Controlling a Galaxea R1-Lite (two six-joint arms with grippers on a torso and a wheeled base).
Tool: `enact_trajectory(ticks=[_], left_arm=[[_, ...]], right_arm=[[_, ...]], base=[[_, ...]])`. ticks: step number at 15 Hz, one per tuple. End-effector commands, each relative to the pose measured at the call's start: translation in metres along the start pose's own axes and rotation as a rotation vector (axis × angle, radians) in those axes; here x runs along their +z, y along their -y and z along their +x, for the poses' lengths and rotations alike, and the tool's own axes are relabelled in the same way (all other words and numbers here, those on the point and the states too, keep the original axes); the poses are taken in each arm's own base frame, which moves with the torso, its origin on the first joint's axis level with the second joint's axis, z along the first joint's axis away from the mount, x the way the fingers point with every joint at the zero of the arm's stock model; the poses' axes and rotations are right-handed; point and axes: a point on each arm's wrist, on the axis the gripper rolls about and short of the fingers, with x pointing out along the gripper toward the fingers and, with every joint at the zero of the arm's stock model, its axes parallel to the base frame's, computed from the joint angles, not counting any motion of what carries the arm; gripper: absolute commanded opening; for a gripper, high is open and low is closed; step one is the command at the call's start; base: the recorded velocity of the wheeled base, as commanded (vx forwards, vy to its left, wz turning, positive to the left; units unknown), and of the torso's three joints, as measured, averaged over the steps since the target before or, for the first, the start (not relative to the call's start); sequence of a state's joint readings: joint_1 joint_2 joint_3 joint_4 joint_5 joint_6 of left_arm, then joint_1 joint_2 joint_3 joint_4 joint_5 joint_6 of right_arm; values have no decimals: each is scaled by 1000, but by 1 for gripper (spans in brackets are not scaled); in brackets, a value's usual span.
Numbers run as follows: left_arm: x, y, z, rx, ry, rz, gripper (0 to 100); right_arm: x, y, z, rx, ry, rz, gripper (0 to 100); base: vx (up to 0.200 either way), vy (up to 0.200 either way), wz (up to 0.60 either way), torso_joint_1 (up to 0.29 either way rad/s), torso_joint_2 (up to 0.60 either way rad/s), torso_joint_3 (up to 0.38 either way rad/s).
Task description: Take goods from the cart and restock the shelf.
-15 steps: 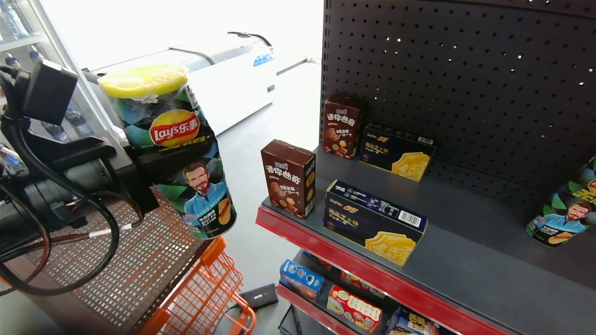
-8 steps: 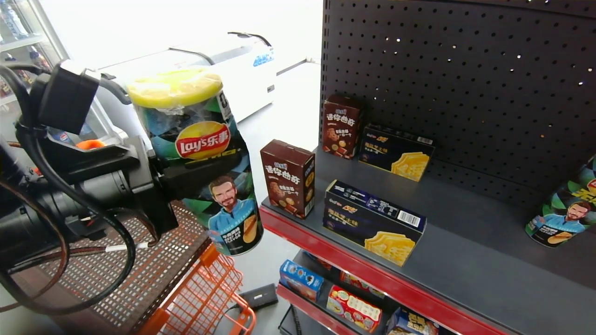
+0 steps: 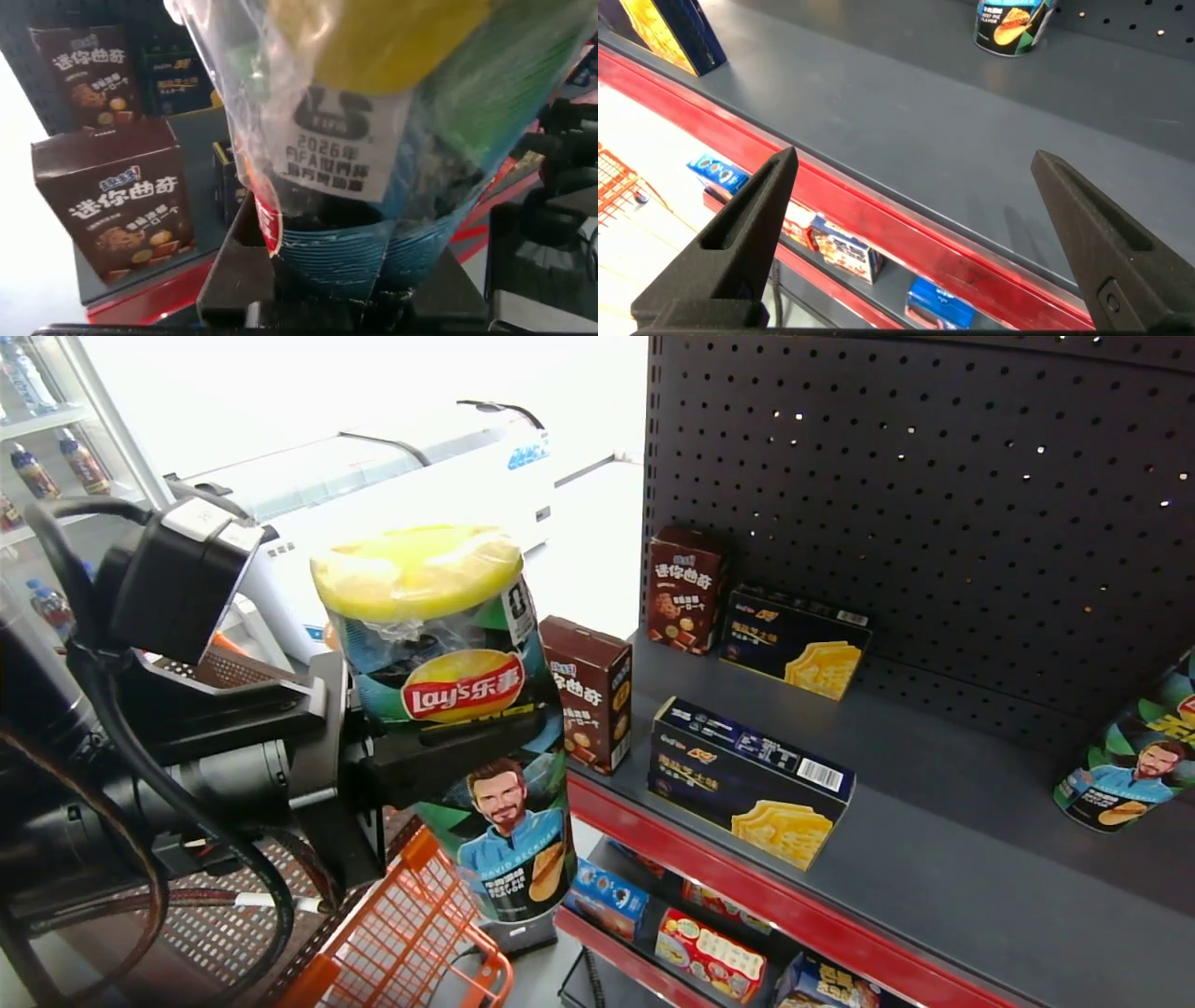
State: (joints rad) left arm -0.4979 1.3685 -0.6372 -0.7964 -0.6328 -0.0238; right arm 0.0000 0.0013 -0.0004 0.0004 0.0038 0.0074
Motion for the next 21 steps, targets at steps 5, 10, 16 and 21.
enact_trajectory(ticks=[5, 10, 16, 21], left_arm=[[-12, 24, 9, -126, -34, -31, 0], [-13, 23, 9, -128, -35, -31, 0], [-10, 24, 9, -151, -19, -20, 0], [-9, 25, 9, -191, -8, -14, 0]], right_arm=[[0, 0, 0, 1, 0, 0, 100], [0, 0, 0, 1, 1, -1, 100], [0, 0, 0, 1, 1, -1, 100], [0, 0, 0, 2, 3, -1, 100]], base=[[0, 0, 0, 0, 0, 0], [0, 0, -120, 0, 0, 0], [0, 0, -600, 2, 1, 6], [0, 0, -600, 1, 1, 2]])
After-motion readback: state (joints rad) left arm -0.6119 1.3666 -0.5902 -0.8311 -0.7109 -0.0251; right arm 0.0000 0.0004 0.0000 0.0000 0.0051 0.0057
